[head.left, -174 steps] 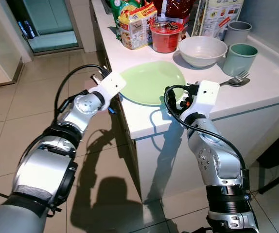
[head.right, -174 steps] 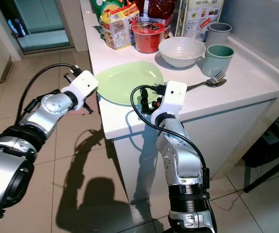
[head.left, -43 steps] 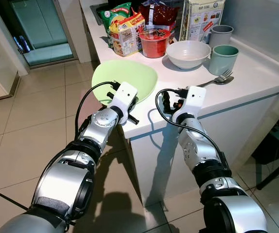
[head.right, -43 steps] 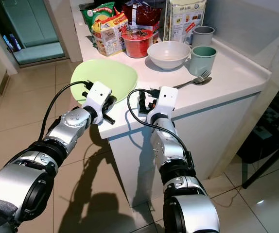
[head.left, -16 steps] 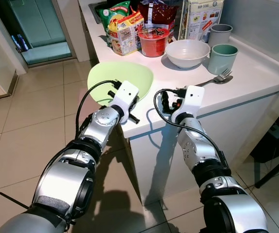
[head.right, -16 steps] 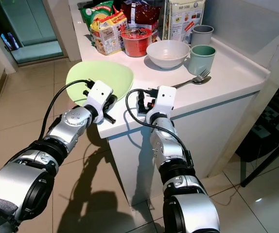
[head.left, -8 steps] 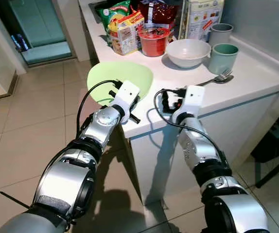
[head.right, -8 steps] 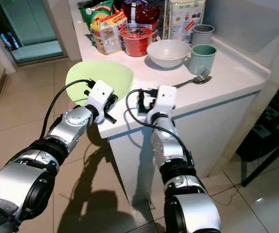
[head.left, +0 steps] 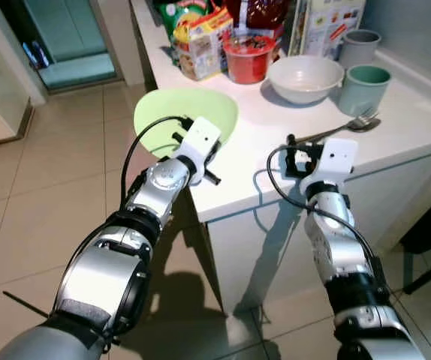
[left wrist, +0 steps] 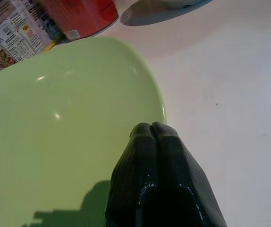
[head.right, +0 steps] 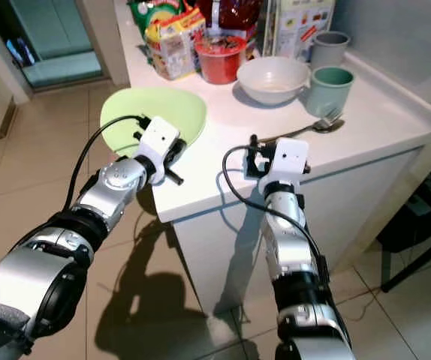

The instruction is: Setting the table

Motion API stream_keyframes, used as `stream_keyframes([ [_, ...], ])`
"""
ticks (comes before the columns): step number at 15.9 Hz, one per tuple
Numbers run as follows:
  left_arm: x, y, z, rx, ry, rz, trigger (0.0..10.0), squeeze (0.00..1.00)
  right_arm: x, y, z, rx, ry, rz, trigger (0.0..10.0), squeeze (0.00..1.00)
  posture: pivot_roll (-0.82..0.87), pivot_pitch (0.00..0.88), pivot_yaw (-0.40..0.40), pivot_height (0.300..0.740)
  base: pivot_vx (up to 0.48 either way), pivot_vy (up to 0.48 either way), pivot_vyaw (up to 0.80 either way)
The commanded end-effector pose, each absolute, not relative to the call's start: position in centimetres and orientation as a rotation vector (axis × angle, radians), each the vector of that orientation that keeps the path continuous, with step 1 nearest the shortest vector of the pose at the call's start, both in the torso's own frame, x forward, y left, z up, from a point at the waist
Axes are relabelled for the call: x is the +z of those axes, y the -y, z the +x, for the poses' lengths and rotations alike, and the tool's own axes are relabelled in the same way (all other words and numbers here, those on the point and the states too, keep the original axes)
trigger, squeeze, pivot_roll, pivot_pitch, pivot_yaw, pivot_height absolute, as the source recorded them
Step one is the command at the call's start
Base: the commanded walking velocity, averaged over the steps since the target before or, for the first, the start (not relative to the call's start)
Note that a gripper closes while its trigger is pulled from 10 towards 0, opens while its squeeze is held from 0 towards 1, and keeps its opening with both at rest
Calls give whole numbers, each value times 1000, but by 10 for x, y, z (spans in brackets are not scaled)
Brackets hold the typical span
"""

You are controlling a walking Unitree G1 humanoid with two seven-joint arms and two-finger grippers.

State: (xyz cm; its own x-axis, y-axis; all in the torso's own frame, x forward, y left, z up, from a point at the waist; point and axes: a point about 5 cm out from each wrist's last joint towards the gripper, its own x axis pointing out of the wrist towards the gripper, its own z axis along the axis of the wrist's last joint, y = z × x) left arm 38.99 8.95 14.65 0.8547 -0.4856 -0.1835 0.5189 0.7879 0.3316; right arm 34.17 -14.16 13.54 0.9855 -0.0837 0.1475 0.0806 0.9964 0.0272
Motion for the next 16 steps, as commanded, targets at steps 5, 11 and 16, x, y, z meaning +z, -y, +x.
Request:
stream_keyframes([
  [5,116,-98,380,-556,-234,414,10000,0,135,127,338,-43,119,6,10000,0,12,0,101,740,0,0,0],
  [11,116,-99,380,-555,-234,418,10000,0,140,121,339,-25,121,0,10000,0,17,0,99,740,0,0,0],
  [16,114,-101,379,-562,-235,422,10000,0,137,121,340,-15,101,-5,10000,0,26,0,93,740,0,0,0],
])
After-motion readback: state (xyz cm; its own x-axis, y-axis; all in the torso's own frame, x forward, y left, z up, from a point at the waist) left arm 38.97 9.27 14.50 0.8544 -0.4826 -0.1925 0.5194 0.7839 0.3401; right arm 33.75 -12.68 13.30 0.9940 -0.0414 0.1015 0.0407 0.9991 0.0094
